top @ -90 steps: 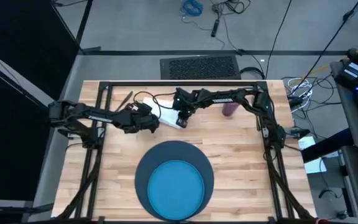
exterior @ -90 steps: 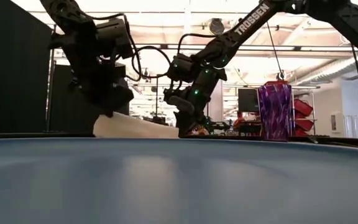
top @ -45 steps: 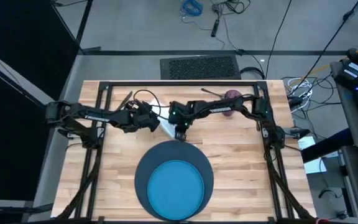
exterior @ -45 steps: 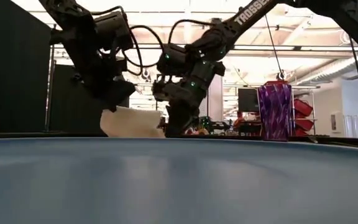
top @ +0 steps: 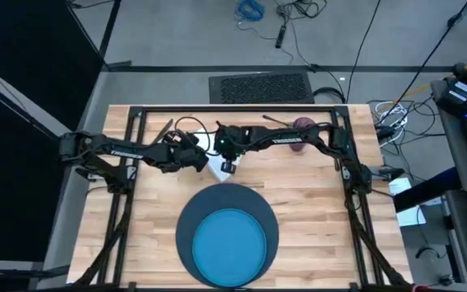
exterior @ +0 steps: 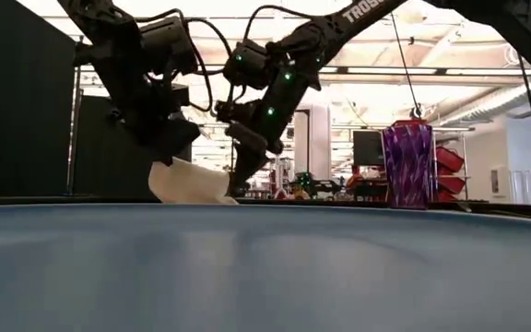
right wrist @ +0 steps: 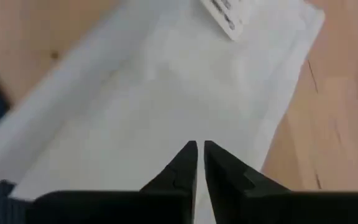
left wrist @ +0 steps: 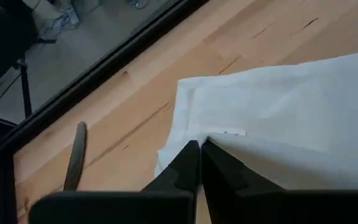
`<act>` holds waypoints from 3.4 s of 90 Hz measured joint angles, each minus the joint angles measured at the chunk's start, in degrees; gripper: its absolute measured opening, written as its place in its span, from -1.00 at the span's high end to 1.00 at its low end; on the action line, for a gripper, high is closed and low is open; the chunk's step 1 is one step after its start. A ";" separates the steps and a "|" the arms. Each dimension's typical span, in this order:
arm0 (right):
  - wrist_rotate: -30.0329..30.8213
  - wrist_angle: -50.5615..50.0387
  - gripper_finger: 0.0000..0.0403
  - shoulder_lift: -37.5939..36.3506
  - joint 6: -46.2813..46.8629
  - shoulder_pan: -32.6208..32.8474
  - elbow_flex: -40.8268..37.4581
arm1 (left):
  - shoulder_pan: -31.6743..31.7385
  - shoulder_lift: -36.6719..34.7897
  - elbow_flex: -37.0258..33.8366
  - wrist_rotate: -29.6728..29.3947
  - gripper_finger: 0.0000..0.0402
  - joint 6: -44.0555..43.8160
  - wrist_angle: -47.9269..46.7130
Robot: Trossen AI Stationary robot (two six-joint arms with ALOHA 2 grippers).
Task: Set table place
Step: Fold the white napkin
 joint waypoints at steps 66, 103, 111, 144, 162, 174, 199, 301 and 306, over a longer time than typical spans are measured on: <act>2.83 -7.88 0.13 -0.09 -1.76 4.29 7.78 | 4.00 0.02 0.00 -0.52 1.00 3.06 0.44; 1.23 -8.70 -0.30 -0.09 1.63 5.98 7.76 | 4.04 0.04 -0.02 -1.78 1.00 2.47 3.08; 1.27 -7.83 -0.30 -0.09 3.36 6.21 7.76 | 4.11 0.04 -0.02 -2.40 1.00 2.54 4.72; 1.09 -7.71 -0.31 1.48 10.18 6.06 7.43 | 4.57 0.04 -0.02 -4.63 1.00 2.62 5.12; 1.07 -6.68 -0.31 2.45 10.69 6.04 7.30 | 4.88 0.04 -0.70 -4.52 1.00 2.51 4.31; 1.06 -5.48 -0.31 2.45 11.01 6.04 6.79 | 4.86 0.04 -0.76 -4.49 1.00 3.62 4.20; 1.08 -2.08 -0.31 2.43 9.97 6.05 3.27 | 4.86 0.04 -0.81 -4.32 1.00 10.63 4.70; -0.21 6.02 -0.30 6.13 10.81 6.87 0.96 | 4.89 0.04 -0.81 -2.33 1.00 32.49 6.23; 0.00 5.85 -0.25 6.44 10.63 6.99 0.92 | 4.89 0.04 -0.81 -2.25 1.00 32.50 6.24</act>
